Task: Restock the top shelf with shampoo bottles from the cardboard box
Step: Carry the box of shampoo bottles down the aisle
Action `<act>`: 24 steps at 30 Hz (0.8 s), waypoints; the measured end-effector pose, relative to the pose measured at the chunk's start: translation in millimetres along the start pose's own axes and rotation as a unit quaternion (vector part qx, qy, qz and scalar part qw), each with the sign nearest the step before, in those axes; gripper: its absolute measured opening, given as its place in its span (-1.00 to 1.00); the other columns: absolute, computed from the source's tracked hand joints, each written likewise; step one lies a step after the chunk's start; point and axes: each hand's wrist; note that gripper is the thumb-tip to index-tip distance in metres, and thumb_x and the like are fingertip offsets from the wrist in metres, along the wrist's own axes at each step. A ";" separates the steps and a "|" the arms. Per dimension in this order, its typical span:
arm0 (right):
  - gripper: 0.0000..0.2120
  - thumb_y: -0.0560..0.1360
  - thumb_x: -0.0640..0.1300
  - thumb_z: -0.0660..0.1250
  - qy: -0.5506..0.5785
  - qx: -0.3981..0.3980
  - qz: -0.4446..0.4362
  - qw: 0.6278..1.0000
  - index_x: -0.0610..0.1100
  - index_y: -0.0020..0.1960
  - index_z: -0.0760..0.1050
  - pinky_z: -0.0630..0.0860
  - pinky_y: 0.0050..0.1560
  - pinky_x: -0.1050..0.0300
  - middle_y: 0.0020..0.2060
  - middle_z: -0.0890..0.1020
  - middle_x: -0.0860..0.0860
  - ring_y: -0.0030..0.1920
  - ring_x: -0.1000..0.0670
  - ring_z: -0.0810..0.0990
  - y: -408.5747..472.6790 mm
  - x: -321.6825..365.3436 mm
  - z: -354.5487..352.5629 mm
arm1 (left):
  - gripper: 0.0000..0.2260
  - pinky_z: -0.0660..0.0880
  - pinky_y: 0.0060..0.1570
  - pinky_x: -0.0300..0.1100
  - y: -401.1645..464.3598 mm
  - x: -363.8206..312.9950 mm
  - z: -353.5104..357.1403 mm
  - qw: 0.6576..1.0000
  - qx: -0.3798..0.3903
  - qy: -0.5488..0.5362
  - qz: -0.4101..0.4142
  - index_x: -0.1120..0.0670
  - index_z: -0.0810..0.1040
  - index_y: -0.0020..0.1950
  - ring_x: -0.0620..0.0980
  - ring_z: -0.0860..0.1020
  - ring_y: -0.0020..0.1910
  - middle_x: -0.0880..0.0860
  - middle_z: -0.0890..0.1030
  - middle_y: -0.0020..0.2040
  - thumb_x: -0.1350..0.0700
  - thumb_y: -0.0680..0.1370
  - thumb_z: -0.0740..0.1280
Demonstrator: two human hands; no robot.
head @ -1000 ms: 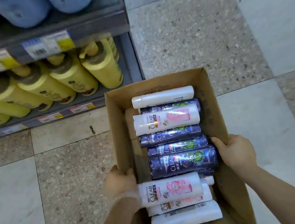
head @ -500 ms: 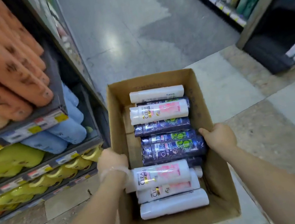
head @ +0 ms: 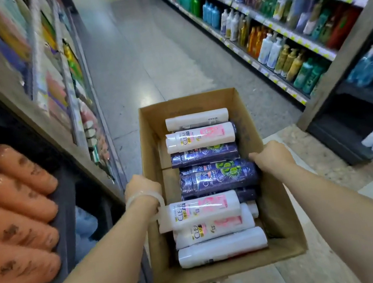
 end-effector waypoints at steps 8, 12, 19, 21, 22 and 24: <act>-0.53 0.46 0.01 0.35 -0.002 0.028 -0.005 1.000 -0.29 0.22 0.41 0.44 0.18 -0.02 0.24 0.51 -0.24 0.25 -0.23 0.48 161.6 139.6 -30.1 | -0.92 0.47 -0.19 -0.10 151.1 -148.1 -18.4 1.000 -0.013 0.000 -0.007 0.23 0.41 -0.23 0.21 0.57 -0.05 0.24 0.59 -0.03 0.31 0.48 0.23; -0.53 0.47 0.01 0.35 -0.006 0.048 -0.033 0.998 -0.28 0.23 0.40 0.45 0.20 -0.01 0.24 0.51 -0.22 0.25 -0.22 0.49 263.2 226.6 -32.9 | -0.90 0.37 -0.20 -0.16 240.2 -229.9 -31.1 1.000 -0.009 -0.002 -0.022 0.28 0.47 -0.03 0.19 0.54 0.01 0.24 0.56 0.10 0.31 0.50 0.21; -0.65 0.43 -0.05 0.32 -0.011 0.067 -0.083 0.994 -0.25 0.11 0.49 0.49 0.03 0.06 0.12 0.59 -0.21 0.12 -0.20 0.57 428.1 399.6 -31.4 | -0.70 0.44 0.05 -0.04 401.9 -357.3 -70.0 0.996 -0.054 -0.022 -0.066 0.34 0.41 0.24 0.23 0.50 0.20 0.27 0.50 0.24 0.32 0.52 0.21; -0.64 0.44 -0.04 0.33 -0.010 0.075 -0.092 0.993 -0.25 0.14 0.49 0.49 0.04 0.06 0.13 0.59 -0.20 0.13 -0.20 0.57 476.1 452.2 -25.4 | -0.71 0.44 0.14 -0.05 454.9 -390.9 -79.7 0.996 -0.056 -0.014 -0.068 0.33 0.40 0.25 0.22 0.49 0.22 0.27 0.47 0.28 0.31 0.53 0.20; -0.63 0.44 -0.04 0.33 -0.007 0.079 -0.096 0.992 -0.25 0.15 0.49 0.49 0.04 0.06 0.14 0.59 -0.20 0.14 -0.20 0.56 500.0 478.9 -21.2 | -0.73 0.42 0.14 -0.06 485.3 -407.2 -83.3 0.996 -0.053 -0.003 -0.070 0.31 0.43 0.22 0.20 0.48 0.23 0.25 0.47 0.28 0.29 0.53 0.20; -0.62 0.45 -0.05 0.32 -0.011 0.083 -0.107 0.991 -0.26 0.17 0.48 0.49 0.06 0.06 0.16 0.58 -0.20 0.15 -0.20 0.56 548.5 531.4 -10.4 | -0.75 0.42 0.04 -0.09 551.8 -438.0 -91.0 0.996 -0.053 -0.003 -0.067 0.28 0.47 0.19 0.18 0.49 0.23 0.23 0.51 0.24 0.26 0.54 0.22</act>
Point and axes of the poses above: each hand's wrist, its own y-axis towards the middle knuckle, its own z-axis out of the palm, x = y × z
